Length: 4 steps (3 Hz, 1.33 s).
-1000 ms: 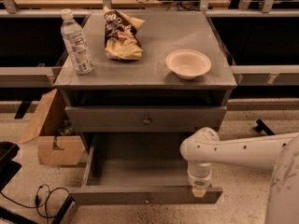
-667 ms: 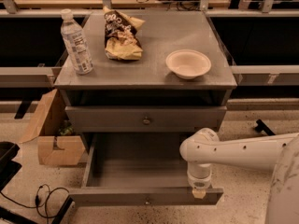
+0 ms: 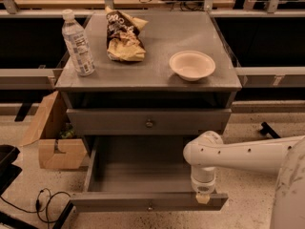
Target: Open middle drawer
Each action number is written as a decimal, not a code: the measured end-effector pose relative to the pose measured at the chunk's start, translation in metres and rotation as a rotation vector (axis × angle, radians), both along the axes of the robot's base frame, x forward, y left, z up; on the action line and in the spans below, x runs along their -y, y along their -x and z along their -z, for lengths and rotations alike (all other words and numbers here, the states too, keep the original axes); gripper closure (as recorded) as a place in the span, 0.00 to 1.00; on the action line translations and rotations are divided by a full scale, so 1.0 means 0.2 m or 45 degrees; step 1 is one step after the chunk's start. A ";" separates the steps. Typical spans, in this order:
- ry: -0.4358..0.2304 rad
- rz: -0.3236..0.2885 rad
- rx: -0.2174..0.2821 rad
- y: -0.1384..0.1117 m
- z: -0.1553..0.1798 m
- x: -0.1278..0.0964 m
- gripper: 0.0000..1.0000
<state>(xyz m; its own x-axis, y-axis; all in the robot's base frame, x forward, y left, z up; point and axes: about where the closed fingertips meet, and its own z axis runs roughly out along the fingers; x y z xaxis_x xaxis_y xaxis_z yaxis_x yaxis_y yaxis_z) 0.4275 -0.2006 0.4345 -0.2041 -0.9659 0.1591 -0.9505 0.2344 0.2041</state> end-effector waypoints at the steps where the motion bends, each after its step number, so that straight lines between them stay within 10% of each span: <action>1: 0.000 0.000 0.000 -0.01 -0.01 0.00 1.00; 4: -0.007 0.019 -0.053 0.04 0.00 0.00 1.00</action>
Offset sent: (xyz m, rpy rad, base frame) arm -0.3861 -0.0367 -0.0099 0.0959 0.8735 -0.3791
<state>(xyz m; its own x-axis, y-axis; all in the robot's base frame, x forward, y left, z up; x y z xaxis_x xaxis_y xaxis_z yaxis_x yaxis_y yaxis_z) 0.4191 -0.2013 0.4353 -0.2117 -0.9637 0.1626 -0.9375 0.2473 0.2449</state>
